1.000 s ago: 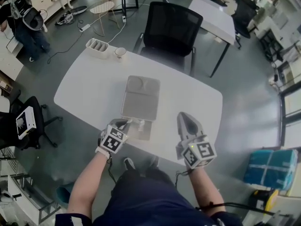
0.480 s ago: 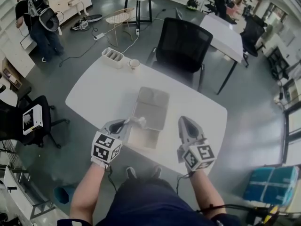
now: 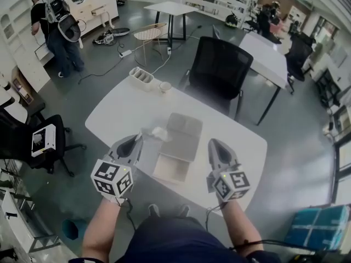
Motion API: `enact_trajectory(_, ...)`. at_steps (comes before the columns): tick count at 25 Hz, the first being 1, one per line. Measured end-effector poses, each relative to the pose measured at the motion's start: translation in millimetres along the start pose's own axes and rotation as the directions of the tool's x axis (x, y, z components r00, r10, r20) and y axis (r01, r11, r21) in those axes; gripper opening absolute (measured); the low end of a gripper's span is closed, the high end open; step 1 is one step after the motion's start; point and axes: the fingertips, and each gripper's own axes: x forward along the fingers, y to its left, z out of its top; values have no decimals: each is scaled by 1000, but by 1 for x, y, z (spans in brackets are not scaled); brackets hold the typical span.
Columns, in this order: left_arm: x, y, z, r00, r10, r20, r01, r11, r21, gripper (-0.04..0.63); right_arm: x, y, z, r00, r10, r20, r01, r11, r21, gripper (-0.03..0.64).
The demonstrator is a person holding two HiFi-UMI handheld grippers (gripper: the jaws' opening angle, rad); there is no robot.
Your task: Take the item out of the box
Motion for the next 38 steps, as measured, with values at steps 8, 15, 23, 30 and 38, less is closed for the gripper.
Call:
enact_trajectory(8, -16, -1, 36, 995, 36, 94, -37, 999, 10, 34, 0, 3, 21, 1000, 0, 28, 1, 1000, -17, 8)
enact_trajectory(15, -32, 3, 71, 971, 101, 215, -99, 995, -17, 34, -7, 1, 42, 997, -2, 77, 5, 999, -37, 8)
enact_trajectory(23, -45, 9, 90, 944, 133, 303, -118, 991, -70, 34, -11, 1, 60, 990, 12, 137, 0, 996, -86, 8)
enact_trajectory(30, -42, 6, 89, 946, 112, 305, -89, 992, -88, 34, -10, 2, 60, 991, 14, 131, 0, 995, -104, 8)
enact_trajectory(38, -36, 1, 87, 946, 112, 304, -86, 991, -98, 34, -10, 0, 57, 992, 33, 118, -20, 993, -114, 8)
